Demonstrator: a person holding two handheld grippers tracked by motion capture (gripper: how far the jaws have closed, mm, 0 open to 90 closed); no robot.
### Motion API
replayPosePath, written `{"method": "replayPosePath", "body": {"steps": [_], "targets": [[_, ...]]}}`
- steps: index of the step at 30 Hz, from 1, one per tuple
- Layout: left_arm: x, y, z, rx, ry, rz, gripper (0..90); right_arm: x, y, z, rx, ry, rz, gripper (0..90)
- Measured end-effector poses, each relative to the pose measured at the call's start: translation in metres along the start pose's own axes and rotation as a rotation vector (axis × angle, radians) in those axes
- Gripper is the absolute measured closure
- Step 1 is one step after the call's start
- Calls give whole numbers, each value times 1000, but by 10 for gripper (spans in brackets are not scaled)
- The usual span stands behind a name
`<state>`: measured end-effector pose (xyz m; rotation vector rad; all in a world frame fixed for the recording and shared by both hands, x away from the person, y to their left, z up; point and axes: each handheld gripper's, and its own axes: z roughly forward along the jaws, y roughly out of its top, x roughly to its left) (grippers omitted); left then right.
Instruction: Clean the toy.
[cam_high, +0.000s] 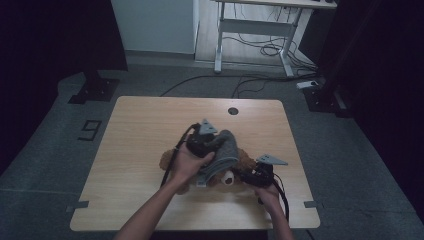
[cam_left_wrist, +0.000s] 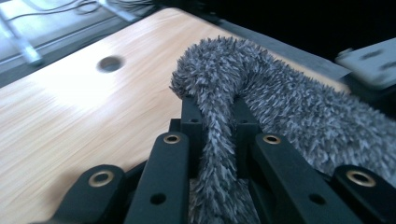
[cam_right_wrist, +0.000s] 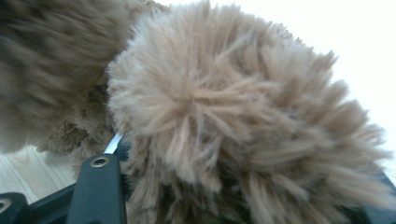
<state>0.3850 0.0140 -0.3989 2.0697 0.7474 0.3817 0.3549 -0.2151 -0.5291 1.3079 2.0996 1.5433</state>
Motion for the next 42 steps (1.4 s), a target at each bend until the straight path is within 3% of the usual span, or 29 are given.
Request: {"method": "replayPosePath", "body": {"steps": [3, 4, 5, 6, 7, 10, 11, 13, 15, 18, 21, 22, 24, 28, 30, 33, 42], "targets": [[-23, 7, 29, 59, -32, 42, 799, 0, 0, 0, -2, 1, -1, 381], [-33, 2, 48, 130, -39, 77, 798, 0, 0, 0, 0, 1, 0, 381], [-33, 2, 48, 130, -39, 77, 796, 0, 0, 0, 0, 1, 0, 381], [-38, -3, 58, 176, -29, 103, 796, 0, 0, 0, 1, 0, -1, 381], [-42, -8, 64, 178, -5, 124, 795, 0, 0, 0, 2, -3, -1, 381], [-41, -12, 59, 157, 8, 114, 797, -2, -2, 0, 9, -2, -4, 380], [-35, -18, 51, 164, 45, 139, 798, -1, -1, 0, 8, -5, -3, 380], [-29, -24, 45, 167, 65, 136, 798, -1, -1, 0, 7, -6, -2, 380], [-14, -39, 30, 158, 76, 97, 799, -2, -1, 1, 2, -2, 7, 380], [-6, -47, 17, 137, 92, 86, 800, -1, -1, 1, 3, 0, -3, 380], [6, -54, -5, 144, 195, 117, 803, -1, 0, 0, 2, -2, -2, 380], [14, -59, -11, 148, 200, 99, 802, -2, -1, 0, 0, 2, 7, 380], [30, -73, -21, 137, 185, 24, 802, -4, -1, 0, -2, 7, 13, 381], [49, -100, -37, 110, 194, -39, 802, -2, -1, 0, -3, 4, 9, 381], [59, -112, -44, 96, 189, -93, 802, -2, -1, 0, -3, 4, 9, 381], [72, -123, -51, 103, 201, -135, 801, -2, -1, 0, -2, 2, 11, 381], [92, -142, -56, 108, 201, -214, 800, -1, -1, 0, -5, 1, 11, 381]]}}
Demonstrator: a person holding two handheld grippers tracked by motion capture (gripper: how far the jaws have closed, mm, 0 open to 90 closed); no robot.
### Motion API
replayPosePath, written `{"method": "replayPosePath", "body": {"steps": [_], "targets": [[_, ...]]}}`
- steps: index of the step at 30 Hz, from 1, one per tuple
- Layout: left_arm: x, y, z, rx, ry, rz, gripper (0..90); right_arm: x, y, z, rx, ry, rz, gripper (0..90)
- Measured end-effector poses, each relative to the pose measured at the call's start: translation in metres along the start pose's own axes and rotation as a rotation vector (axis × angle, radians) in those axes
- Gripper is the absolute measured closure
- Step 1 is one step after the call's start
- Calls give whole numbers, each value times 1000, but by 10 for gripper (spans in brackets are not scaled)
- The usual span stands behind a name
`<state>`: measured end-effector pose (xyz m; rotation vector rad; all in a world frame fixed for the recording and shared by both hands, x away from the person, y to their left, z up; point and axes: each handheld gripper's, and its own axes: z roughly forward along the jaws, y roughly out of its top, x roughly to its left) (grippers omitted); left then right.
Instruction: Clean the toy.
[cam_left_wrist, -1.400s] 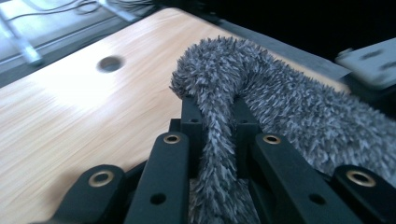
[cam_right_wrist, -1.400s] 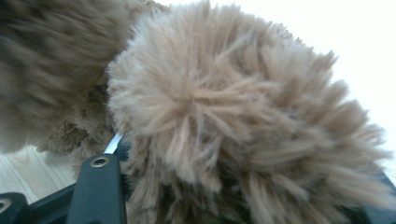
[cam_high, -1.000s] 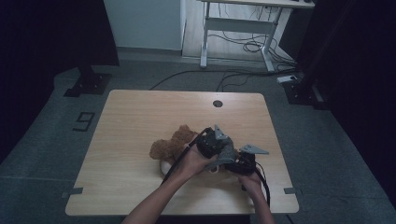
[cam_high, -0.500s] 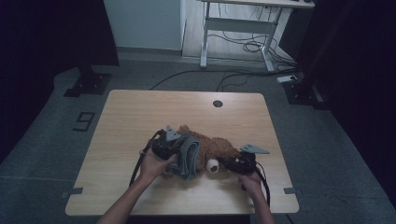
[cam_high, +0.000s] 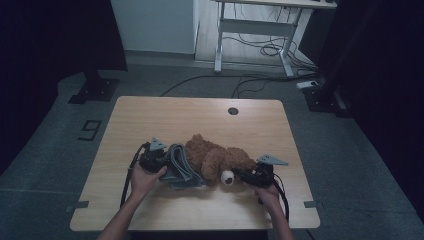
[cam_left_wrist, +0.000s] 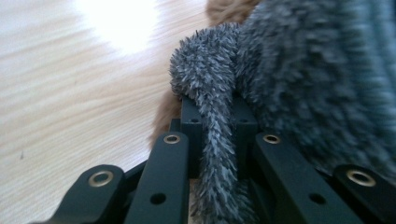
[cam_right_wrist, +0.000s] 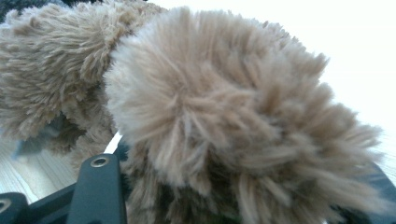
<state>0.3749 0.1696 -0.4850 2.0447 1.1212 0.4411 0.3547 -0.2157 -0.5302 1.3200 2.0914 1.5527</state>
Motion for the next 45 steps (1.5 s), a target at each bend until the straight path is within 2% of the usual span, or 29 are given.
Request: {"method": "replayPosePath", "body": {"steps": [6, 9, 12, 14, 16, 18, 20, 21, 22, 23, 25, 26, 29, 31, 33, 34, 35, 36, 38, 40, 42, 43, 45], "targets": [[12, -6, 2, 25, 37, -19, 800, -1, 0, 0, 0, 1, 5, 381], [20, -18, 4, 47, 61, -35, 801, -1, 0, 0, -3, 2, 7, 381], [24, -26, 7, 67, 61, -51, 801, -2, 0, 0, -1, 3, 7, 381], [28, -31, 9, 68, 29, -87, 801, -1, 0, 0, -3, 0, 10, 384], [27, -30, 11, 68, 22, -93, 802, 1, 1, 0, -1, -13, 10, 404], [23, -23, 23, 83, 3, -104, 805, 7, 3, 3, -5, -38, -6, 450], [23, -22, 28, 82, -5, -116, 805, 9, 4, 4, -5, -40, -12, 460], [25, -19, 37, 76, -39, -162, 808, 8, 4, 4, -13, -32, -19, 477], [25, -19, 37, 76, -39, -162, 810, 8, 4, 4, -13, -32, -19, 477], [27, -17, 42, 62, -52, -197, 812, 7, 4, 4, -33, -14, -26, 494], [28, -14, 45, 55, -54, -197, 814, 8, 5, 5, -56, -19, -58, 507], [28, -14, 45, 55, -54, -197, 813, 8, 5, 5, -56, -19, -58, 507], [33, -7, 48, 38, -73, -219, 814, 9, 12, 8, -86, -44, -84, 529], [36, -2, 49, 34, -73, -221, 814, 8, 16, 10, -112, -54, -91, 534], [40, 4, 51, 25, -65, -224, 814, 7, 21, 15, -137, -70, -118, 534], [41, 8, 51, 23, -58, -223, 815, 5, 29, 21, -177, -83, -145, 532], [42, 10, 52, 21, -53, -221, 815, 5, 29, 21, -177, -83, -145, 532], [46, 15, 51, 18, -38, -220, 814, 3, 37, 27, -187, -95, -175, 522], [48, 16, 50, 17, -38, -224, 814, 2, 39, 29, -186, -99, -182, 516], [51, 14, 48, 21, -43, -226, 811, -4, 41, 34, -147, -104, -177, 497], [54, 10, 41, 9, -72, -237, 809, -8, 38, 35, -126, -101, -175, 477], [54, 9, 38, 5, -82, -241, 806, -14, 32, 31, -124, -83, -179, 459], [56, 11, 25, -17, -93, -231, 805, -16, 29, 29, -120, -80, -187, 454]]}}
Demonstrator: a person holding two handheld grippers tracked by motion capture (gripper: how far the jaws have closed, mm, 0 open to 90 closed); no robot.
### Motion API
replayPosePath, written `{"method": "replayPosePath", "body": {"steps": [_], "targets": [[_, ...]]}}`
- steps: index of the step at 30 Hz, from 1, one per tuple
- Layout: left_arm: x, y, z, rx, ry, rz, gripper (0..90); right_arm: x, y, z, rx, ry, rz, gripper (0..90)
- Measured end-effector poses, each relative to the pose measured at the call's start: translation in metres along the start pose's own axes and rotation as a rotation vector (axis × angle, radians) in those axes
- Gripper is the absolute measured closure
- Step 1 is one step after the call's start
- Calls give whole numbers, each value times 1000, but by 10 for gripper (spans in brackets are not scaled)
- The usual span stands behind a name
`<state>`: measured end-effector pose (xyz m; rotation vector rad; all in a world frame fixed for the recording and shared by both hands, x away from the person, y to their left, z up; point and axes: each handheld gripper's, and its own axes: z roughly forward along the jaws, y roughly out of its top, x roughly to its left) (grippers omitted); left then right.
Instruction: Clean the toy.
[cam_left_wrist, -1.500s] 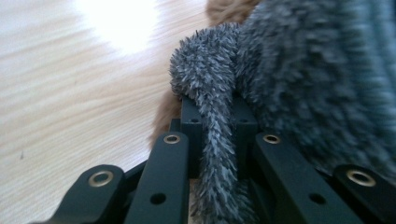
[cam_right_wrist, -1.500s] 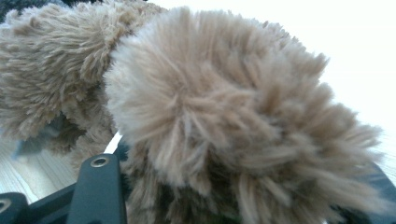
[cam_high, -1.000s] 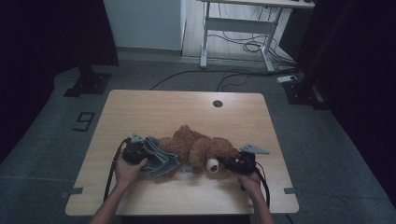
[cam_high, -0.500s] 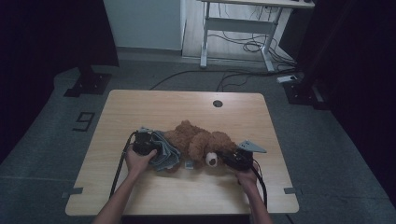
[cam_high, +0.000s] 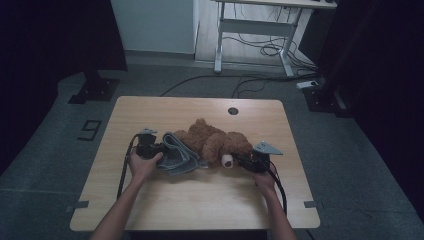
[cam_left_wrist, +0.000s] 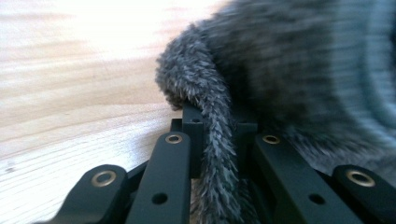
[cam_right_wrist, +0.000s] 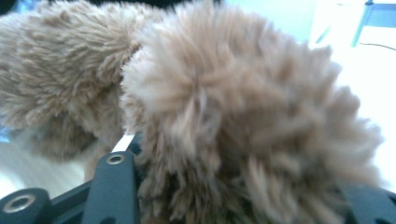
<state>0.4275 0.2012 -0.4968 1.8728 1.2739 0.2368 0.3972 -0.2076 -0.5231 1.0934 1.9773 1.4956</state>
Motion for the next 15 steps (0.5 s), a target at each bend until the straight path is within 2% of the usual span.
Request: {"method": "replayPosePath", "body": {"steps": [1, 5, 7, 8, 11, 14, 15], "targets": [[-1, 3, -5, -10, -3, 5, 805, -2, -4, -3, 10, 9, -2, 448], [-16, 29, -33, -80, -7, 56, 804, -6, -11, -12, 9, 25, -5, 444], [-33, 47, -39, -103, -17, 102, 803, -6, -12, -14, 10, 24, -17, 443], [-39, 52, -39, -107, -24, 115, 802, -5, -12, -15, 9, 23, -18, 442], [-69, 71, -28, -108, -29, 194, 802, -4, -13, -15, 5, 22, -20, 442], [-100, 85, -4, -94, -45, 253, 801, -2, -14, -16, 7, 22, -30, 441], [-107, 87, 3, -89, -44, 265, 800, -2, -15, -17, 2, 23, -38, 441]]}}
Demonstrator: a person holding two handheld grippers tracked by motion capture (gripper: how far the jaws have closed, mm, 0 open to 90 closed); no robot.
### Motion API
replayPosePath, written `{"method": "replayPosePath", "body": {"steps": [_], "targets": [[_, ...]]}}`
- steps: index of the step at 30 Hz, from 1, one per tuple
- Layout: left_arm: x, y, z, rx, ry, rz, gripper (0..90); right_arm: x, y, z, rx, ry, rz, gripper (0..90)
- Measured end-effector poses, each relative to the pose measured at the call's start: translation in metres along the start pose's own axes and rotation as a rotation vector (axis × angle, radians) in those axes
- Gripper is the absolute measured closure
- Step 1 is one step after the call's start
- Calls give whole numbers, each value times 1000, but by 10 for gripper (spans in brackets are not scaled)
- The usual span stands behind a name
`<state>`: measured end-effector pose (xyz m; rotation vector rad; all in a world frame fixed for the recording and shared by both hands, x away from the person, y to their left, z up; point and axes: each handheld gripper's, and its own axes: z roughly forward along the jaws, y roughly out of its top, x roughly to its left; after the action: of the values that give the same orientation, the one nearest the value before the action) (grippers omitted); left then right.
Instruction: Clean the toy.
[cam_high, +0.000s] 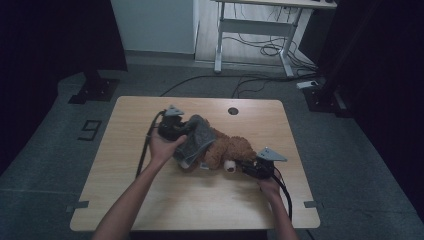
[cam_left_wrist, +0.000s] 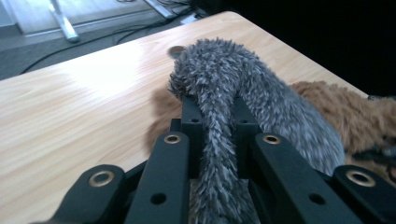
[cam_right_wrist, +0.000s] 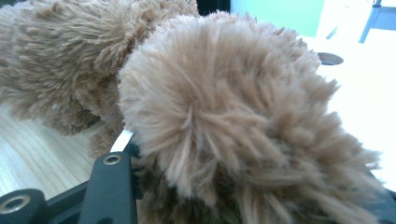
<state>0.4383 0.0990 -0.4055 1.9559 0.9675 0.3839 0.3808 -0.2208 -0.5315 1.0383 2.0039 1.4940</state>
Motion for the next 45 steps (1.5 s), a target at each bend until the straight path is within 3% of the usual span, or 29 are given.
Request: {"method": "replayPosePath", "body": {"steps": [2, 4, 6, 10, 12, 15, 18, 21, 24, 28, 33, 35, 38, 42, 43, 45], "targets": [[-11, 6, 18, 19, 3, 24, 794, 1, -3, -2, -14, 2, -9, 441], [-18, 9, 36, 61, 31, 62, 788, 1, -7, -5, -25, 9, -7, 441], [-17, 4, 54, 99, 22, 33, 787, 0, -10, -8, -32, 14, -8, 440], [-14, -7, 60, 113, 8, 14, 794, -1, -10, -10, -20, 16, -16, 428], [-12, -14, 57, 108, -6, 1, 798, -1, -9, -10, -19, 17, -13, 398], [-12, -27, 50, 85, -31, -30, 800, 3, -6, -11, 7, -15, -2, 258], [-15, -37, 46, 60, -40, -38, 803, 11, -1, -21, 74, -54, 37, 163], [-18, -46, 39, 38, -46, -35, 803, 13, 0, -31, 84, -47, 51, 154], [-20, -53, 35, 23, -54, -32, 803, 10, 4, -54, 34, -11, 125, 144], [-25, -62, 25, 12, -68, -30, 803, 11, 13, -70, 5, -20, 179, 112], [-28, -75, 13, 4, -97, -52, 802, 17, 5, -53, 108, -21, 167, 81], [-29, -81, 5, 6, -108, -59, 801, 18, -4, -41, 157, 9, 185, 39], [-30, -89, -3, 12, -110, -55, 800, 19, -10, -34, 169, 47, 214, 62], [-27, -96, -11, 18, -136, -85, 795, 21, -12, -33, 183, 64, 191, 209], [-27, -96, -13, 17, -135, -91, 794, 20, -13, -34, 181, 55, 182, 309], [-29, -93, -17, 2, -131, -82, 795, 20, -12, -34, 177, 53, 186, 349]]}}
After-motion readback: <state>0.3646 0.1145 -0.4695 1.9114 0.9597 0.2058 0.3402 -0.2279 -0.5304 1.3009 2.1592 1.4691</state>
